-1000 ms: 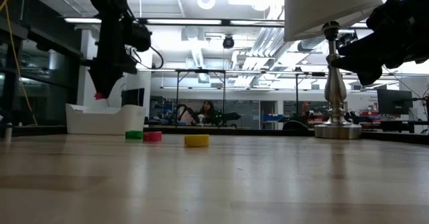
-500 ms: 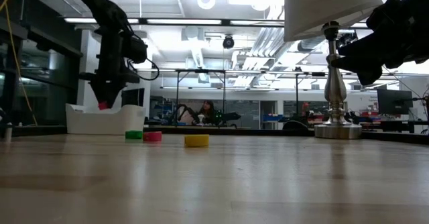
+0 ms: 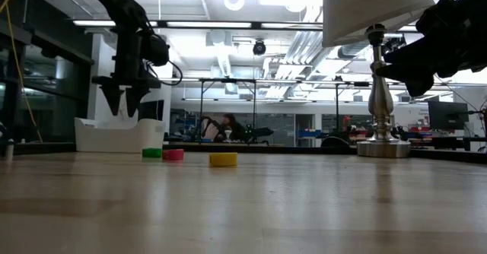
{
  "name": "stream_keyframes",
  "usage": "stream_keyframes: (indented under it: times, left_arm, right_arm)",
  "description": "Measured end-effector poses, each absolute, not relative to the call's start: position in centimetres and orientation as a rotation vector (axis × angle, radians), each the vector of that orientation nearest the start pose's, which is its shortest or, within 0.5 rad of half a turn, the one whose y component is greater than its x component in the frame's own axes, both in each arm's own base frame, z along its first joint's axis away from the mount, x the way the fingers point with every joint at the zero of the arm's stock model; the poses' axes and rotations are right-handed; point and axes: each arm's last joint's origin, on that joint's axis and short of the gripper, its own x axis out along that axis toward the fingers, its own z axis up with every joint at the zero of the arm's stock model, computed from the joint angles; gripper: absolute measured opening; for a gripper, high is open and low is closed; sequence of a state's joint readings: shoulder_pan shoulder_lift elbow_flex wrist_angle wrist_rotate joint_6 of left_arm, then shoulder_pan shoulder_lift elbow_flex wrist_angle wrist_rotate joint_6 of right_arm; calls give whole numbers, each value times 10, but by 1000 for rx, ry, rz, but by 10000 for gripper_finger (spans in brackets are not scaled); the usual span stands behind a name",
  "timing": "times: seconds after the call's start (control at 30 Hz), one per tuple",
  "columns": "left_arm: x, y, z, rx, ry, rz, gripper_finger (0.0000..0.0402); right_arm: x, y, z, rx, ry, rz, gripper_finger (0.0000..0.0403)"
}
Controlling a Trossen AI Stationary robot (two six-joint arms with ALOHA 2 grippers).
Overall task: Pick and place Stapler, Stapler remover, tape
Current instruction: Put the green stapler into the white bin
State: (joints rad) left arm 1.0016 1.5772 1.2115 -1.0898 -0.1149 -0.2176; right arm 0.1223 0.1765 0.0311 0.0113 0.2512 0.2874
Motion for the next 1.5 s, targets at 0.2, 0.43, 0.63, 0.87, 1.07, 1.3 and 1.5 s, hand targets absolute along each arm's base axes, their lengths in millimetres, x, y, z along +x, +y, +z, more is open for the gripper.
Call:
stream_keyframes:
  times: [0.2, 0.43, 0.63, 0.87, 1.07, 1.3, 1.5]
  left_arm:
    - [152, 239, 259, -808, 1297, 1054, 263]
    - [171, 233, 283, -718, 1269, 992, 263]
    - [191, 218, 287, -659, 1271, 928, 263]
    - [214, 196, 288, -628, 1273, 874, 263]
    - [236, 173, 284, -594, 1289, 826, 263]
    - [261, 150, 262, -478, 1407, 653, 263]
    - [274, 135, 241, -205, 1512, 288, 263]
  right_arm:
    - [106, 6, 161, 262, 112, -147, 181]
    - [106, 6, 161, 262, 112, -147, 181]
    - [106, 6, 161, 262, 112, -147, 181]
    - [106, 6, 161, 262, 113, -147, 181]
    - [106, 6, 161, 262, 113, -147, 181]
    - [106, 6, 161, 262, 113, -147, 181]
    - [106, 6, 161, 262, 113, -147, 181]
